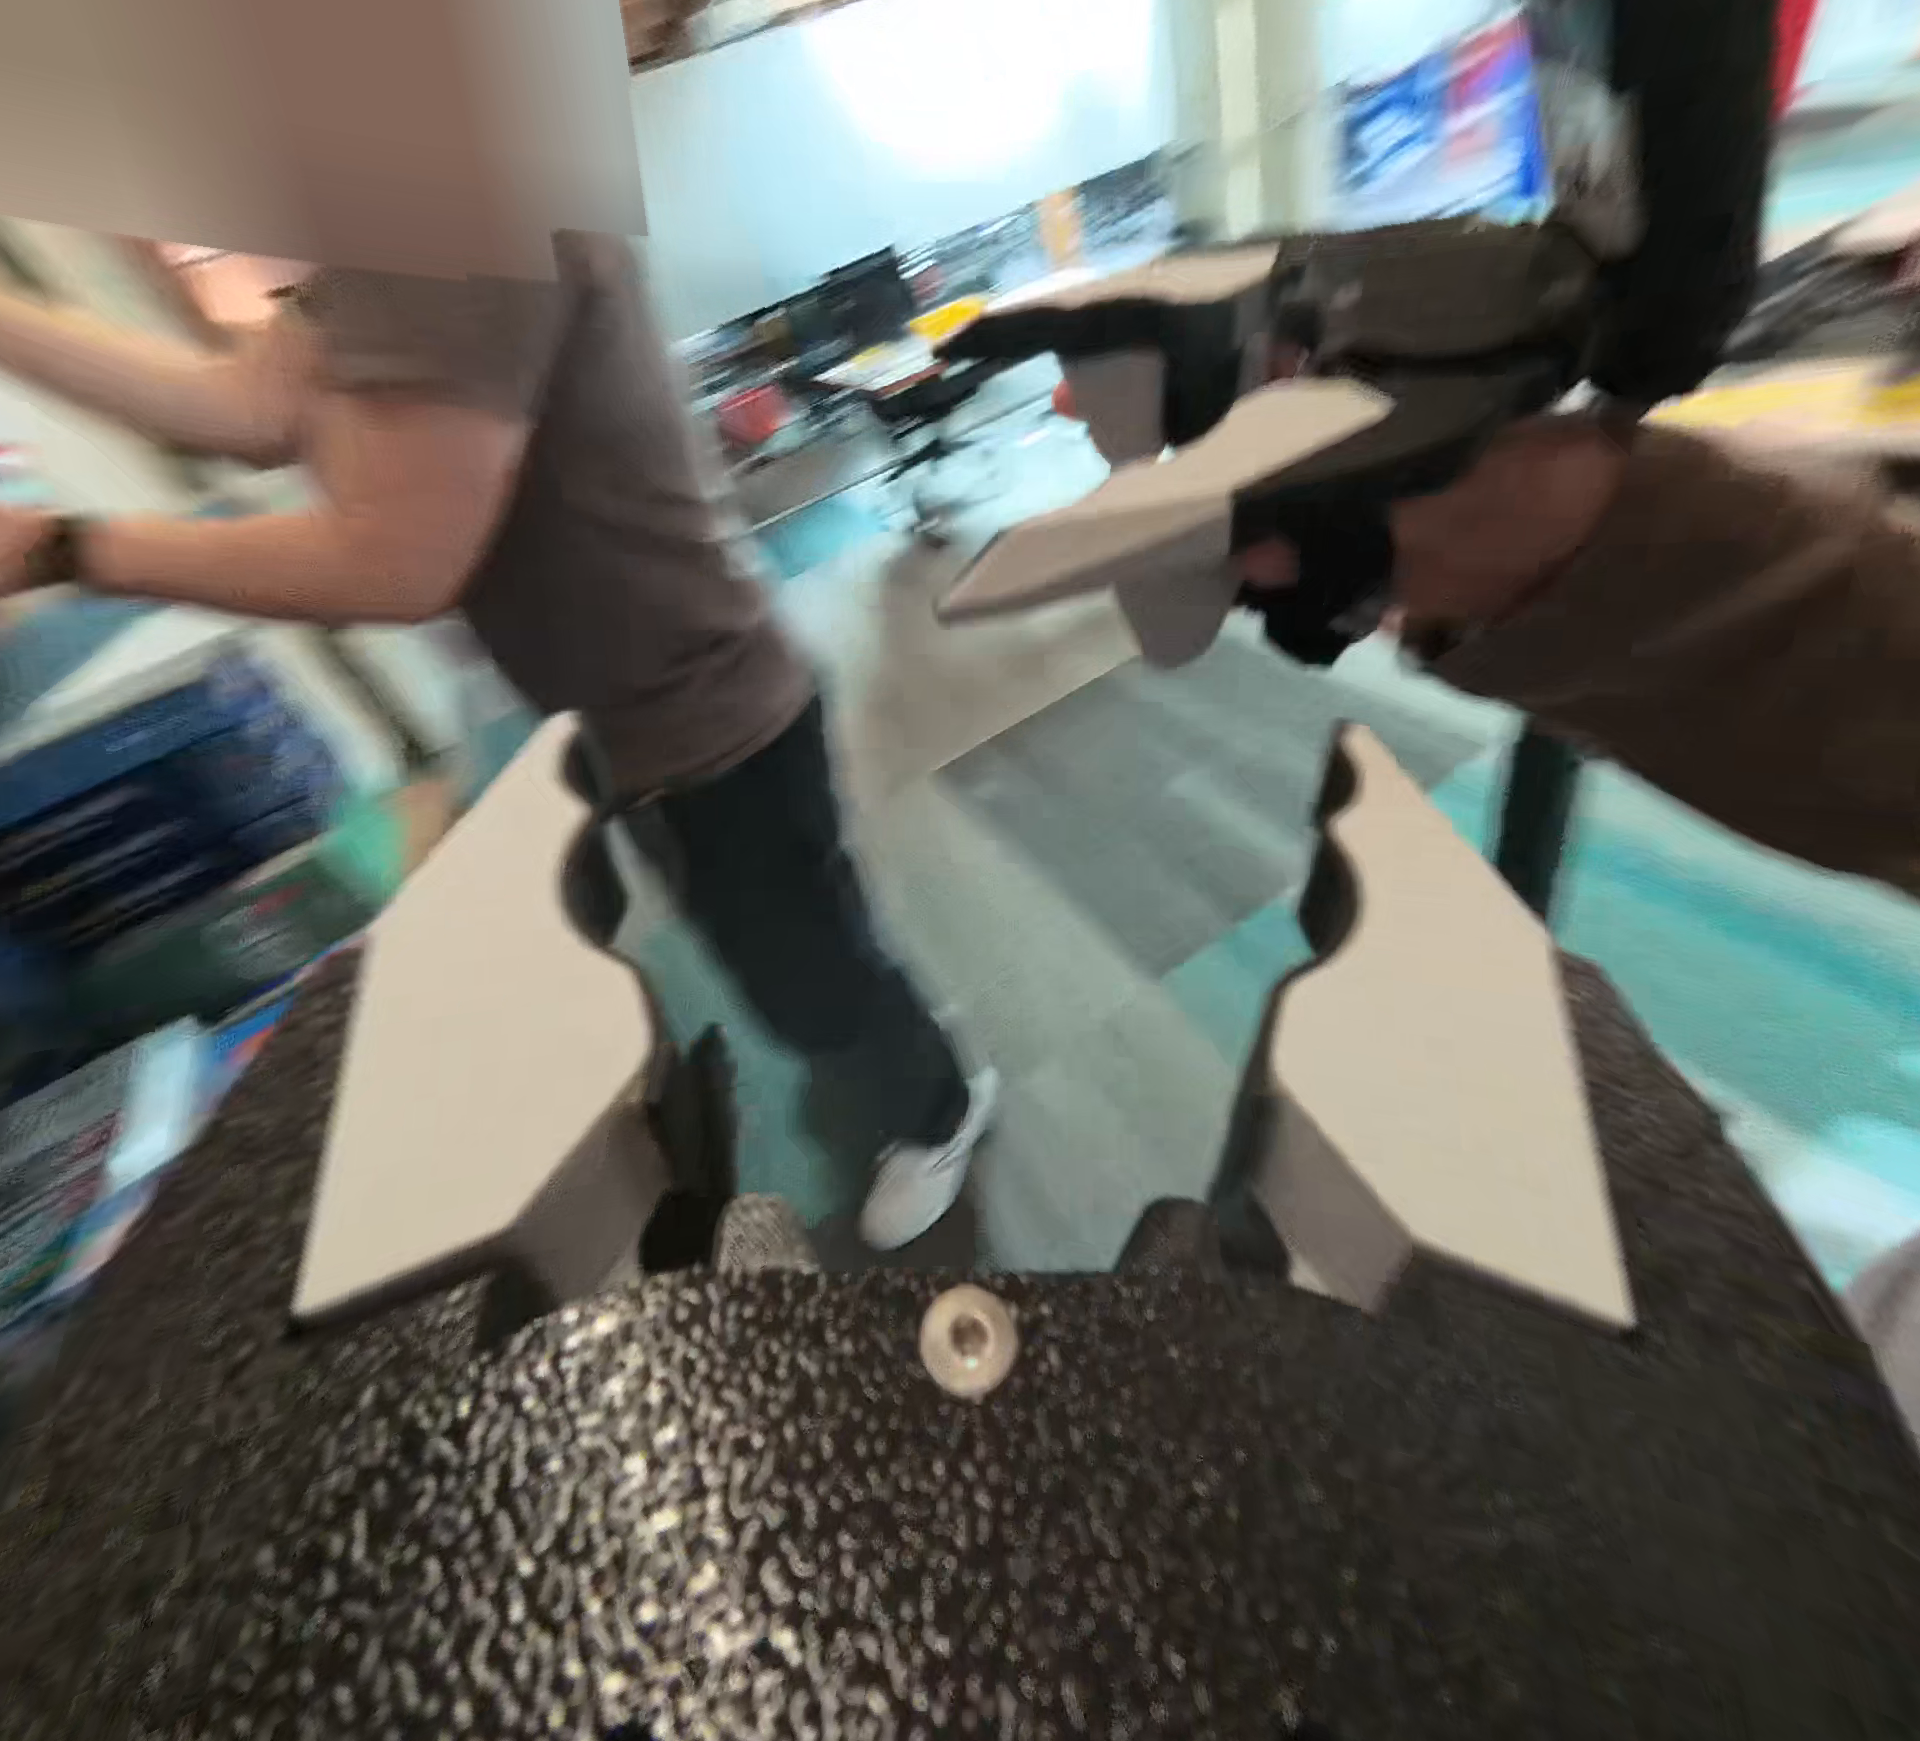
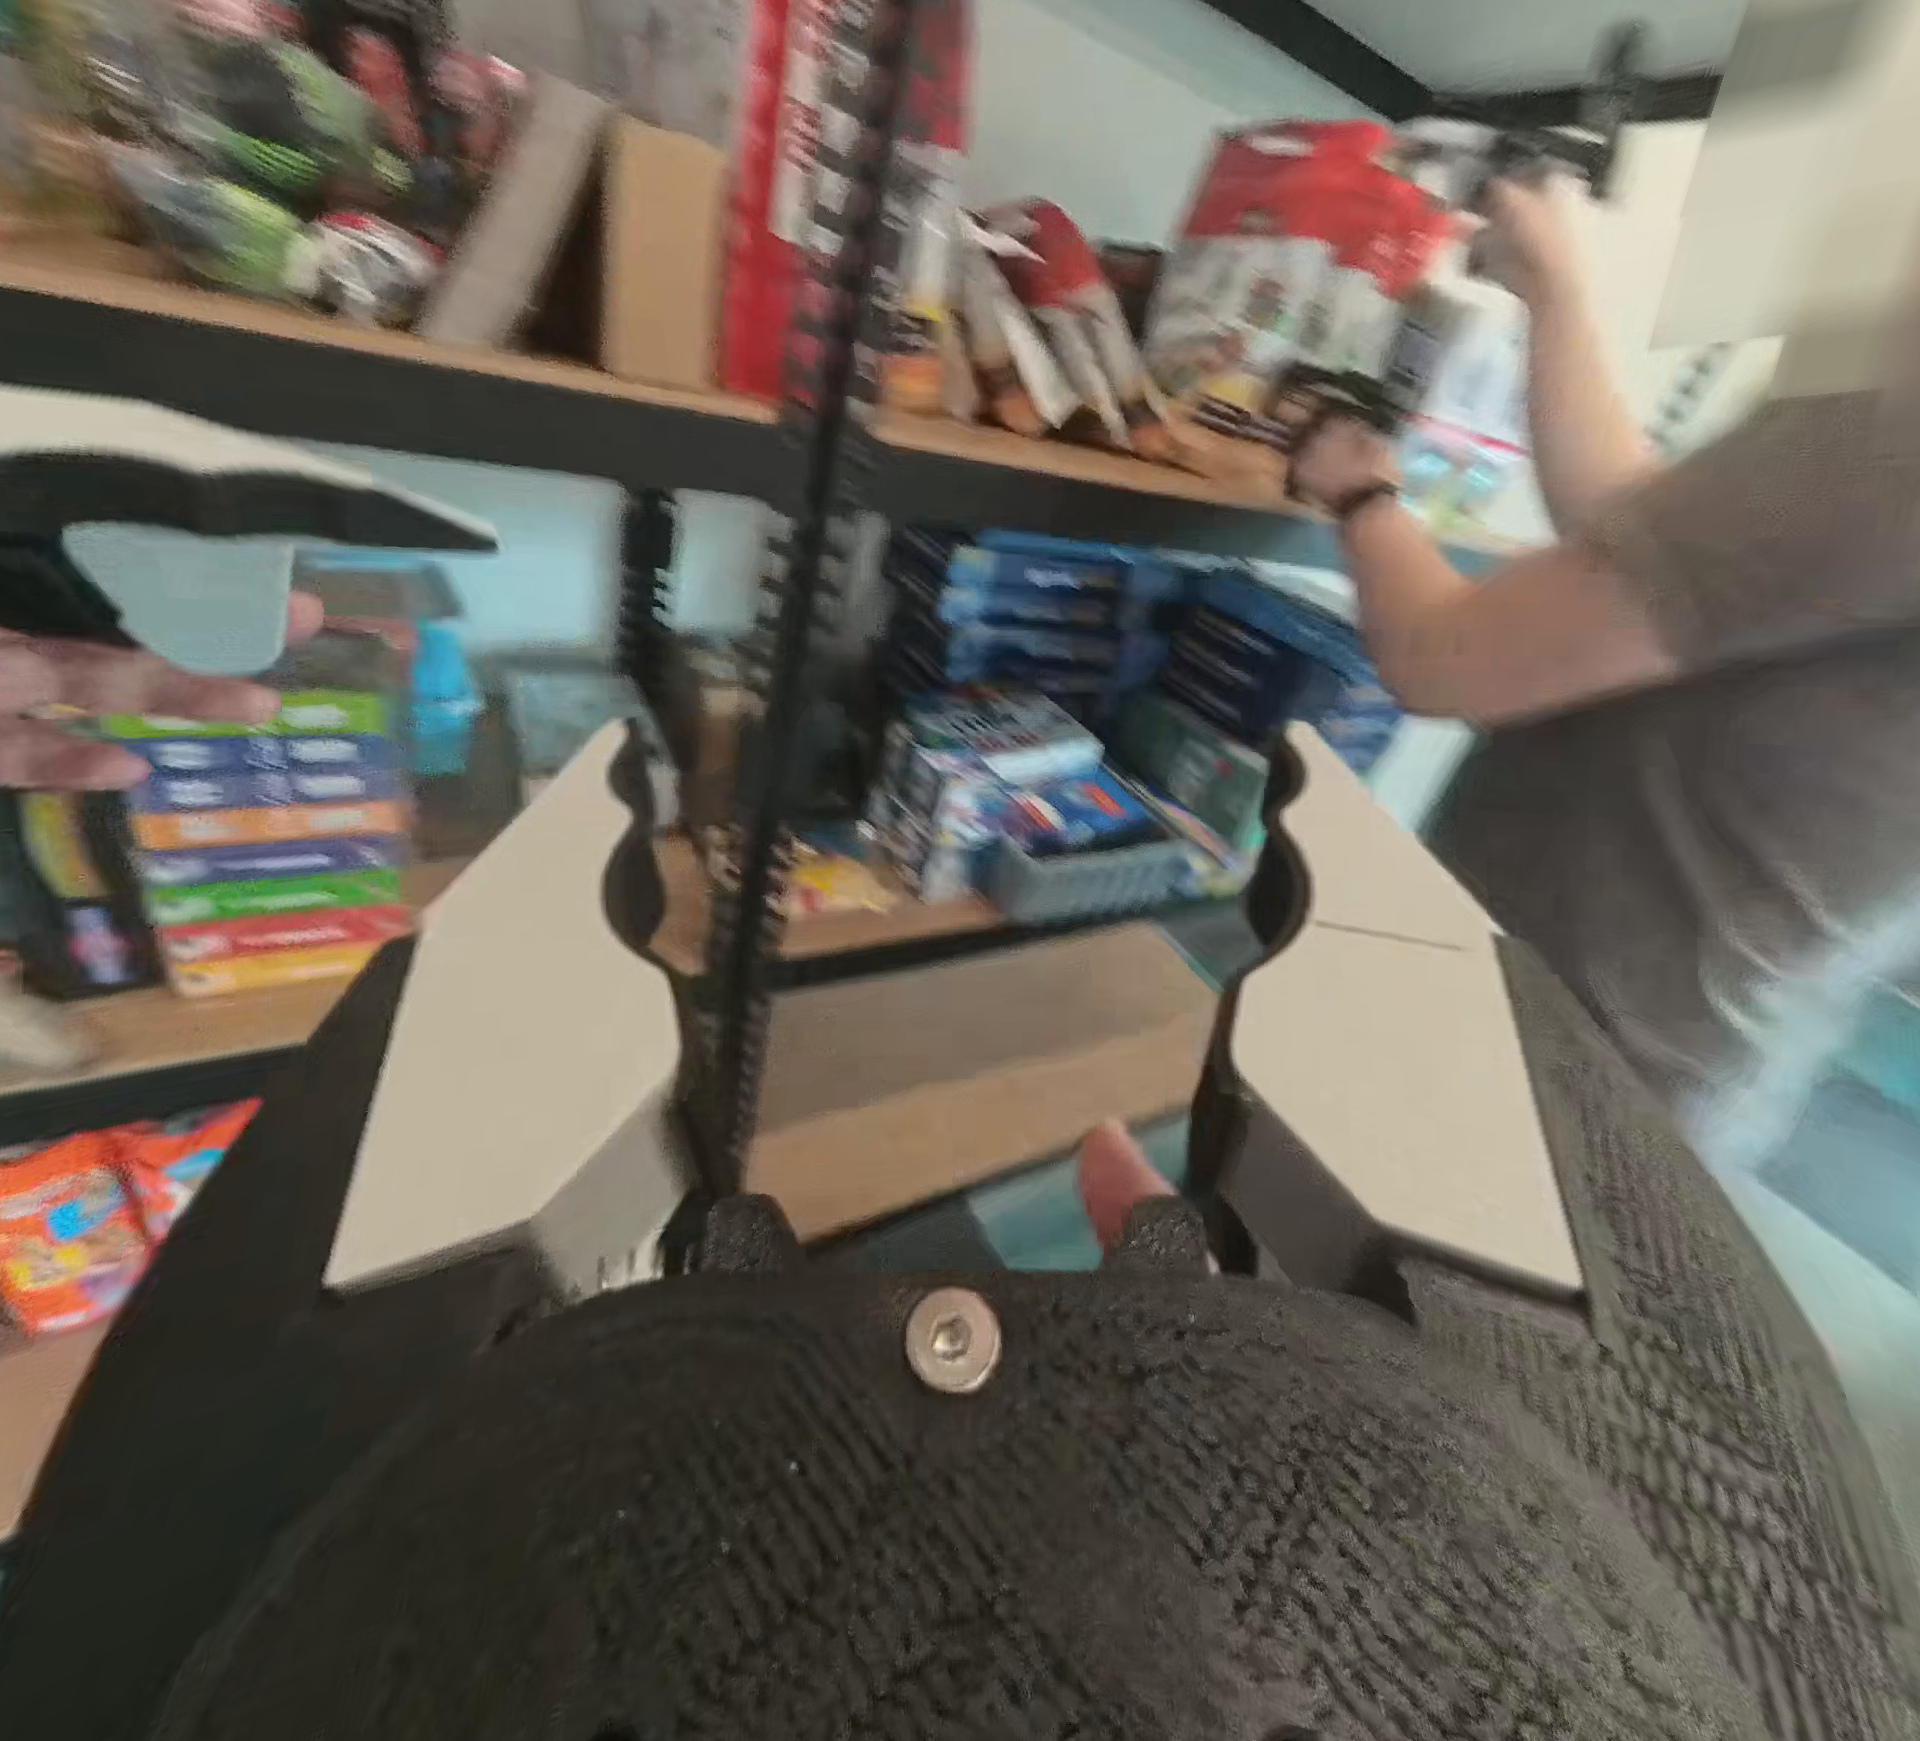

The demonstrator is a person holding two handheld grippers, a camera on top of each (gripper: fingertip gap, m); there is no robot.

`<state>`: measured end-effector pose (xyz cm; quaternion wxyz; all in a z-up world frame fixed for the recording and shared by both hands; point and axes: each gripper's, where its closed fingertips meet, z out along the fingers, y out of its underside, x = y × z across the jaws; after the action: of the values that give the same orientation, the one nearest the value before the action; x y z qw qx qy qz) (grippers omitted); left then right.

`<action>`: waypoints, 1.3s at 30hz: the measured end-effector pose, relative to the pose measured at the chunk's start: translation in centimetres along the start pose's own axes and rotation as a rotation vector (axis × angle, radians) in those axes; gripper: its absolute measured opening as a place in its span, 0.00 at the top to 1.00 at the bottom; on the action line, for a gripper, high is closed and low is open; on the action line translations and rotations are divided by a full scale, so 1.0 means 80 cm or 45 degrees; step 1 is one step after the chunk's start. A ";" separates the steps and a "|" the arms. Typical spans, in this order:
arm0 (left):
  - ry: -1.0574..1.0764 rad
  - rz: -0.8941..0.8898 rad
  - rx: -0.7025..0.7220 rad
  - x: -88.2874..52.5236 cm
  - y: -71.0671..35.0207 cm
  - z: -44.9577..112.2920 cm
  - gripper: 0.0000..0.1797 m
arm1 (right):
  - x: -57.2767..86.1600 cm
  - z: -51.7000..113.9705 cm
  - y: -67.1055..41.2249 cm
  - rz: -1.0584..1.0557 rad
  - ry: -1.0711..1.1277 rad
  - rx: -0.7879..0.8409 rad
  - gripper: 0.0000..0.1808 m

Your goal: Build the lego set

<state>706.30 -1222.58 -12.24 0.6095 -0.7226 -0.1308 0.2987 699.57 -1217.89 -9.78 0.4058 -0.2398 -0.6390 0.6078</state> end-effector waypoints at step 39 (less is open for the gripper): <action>0.131 -0.039 0.712 0.015 -0.259 0.644 0.12 | 0.650 -0.325 -0.087 -0.320 1.304 0.537 0.14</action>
<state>680.41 -1175.91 3.25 0.7953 -0.5388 -0.0230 0.2769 693.08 -1162.19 6.97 0.7723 -0.3399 -0.2491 0.4755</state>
